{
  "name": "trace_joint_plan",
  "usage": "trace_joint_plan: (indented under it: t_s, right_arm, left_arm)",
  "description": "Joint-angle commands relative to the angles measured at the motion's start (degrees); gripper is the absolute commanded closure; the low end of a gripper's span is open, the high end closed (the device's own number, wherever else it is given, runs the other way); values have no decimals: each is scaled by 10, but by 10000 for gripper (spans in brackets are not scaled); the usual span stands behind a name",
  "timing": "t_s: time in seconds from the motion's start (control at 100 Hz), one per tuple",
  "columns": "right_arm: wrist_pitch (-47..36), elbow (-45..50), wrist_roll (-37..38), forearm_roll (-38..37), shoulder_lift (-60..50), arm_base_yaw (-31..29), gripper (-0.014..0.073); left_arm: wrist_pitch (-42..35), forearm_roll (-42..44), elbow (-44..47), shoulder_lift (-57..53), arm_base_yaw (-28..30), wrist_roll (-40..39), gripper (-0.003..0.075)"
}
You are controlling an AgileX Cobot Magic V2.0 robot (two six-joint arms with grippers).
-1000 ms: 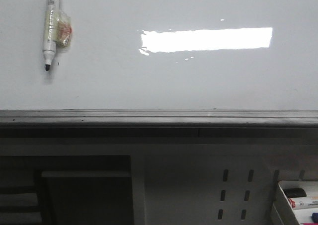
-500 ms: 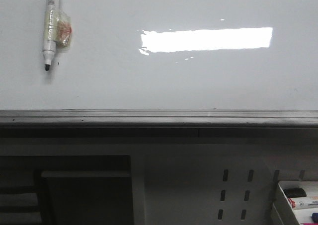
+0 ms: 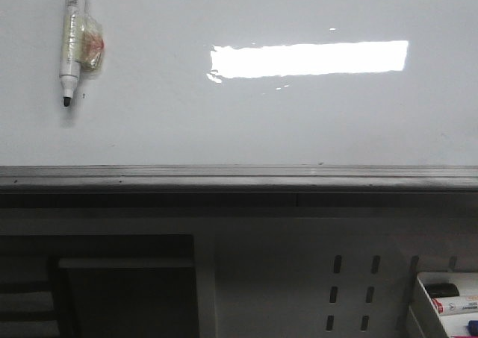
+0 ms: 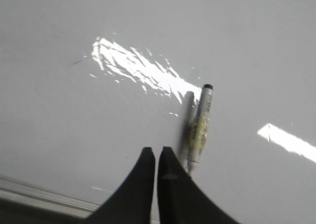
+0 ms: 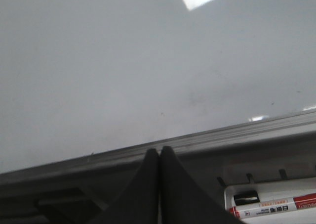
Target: Write number 4 on whiteboard
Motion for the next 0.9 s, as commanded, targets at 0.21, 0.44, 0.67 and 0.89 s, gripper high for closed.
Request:
trace_joint_plan:
  t_s: [0.21, 0.44, 0.67, 0.89]
  right_arm:
    - [58, -182, -19, -69, 198, -4, 640]
    - [72, -223, -28, -68, 260, -4, 598]
    - [66, -223, -28, -66, 271, -4, 170]
    - [65, -223, -28, -66, 271, -4, 146]
  left_arm:
    - [140, 108, -181, 186, 1, 63, 741]
    - [146, 88, -232, 282, -3, 113, 733]
    - [112, -85, -254, 363, -29, 275, 442]
    - [96, -184, -274, 465, -59, 382, 335]
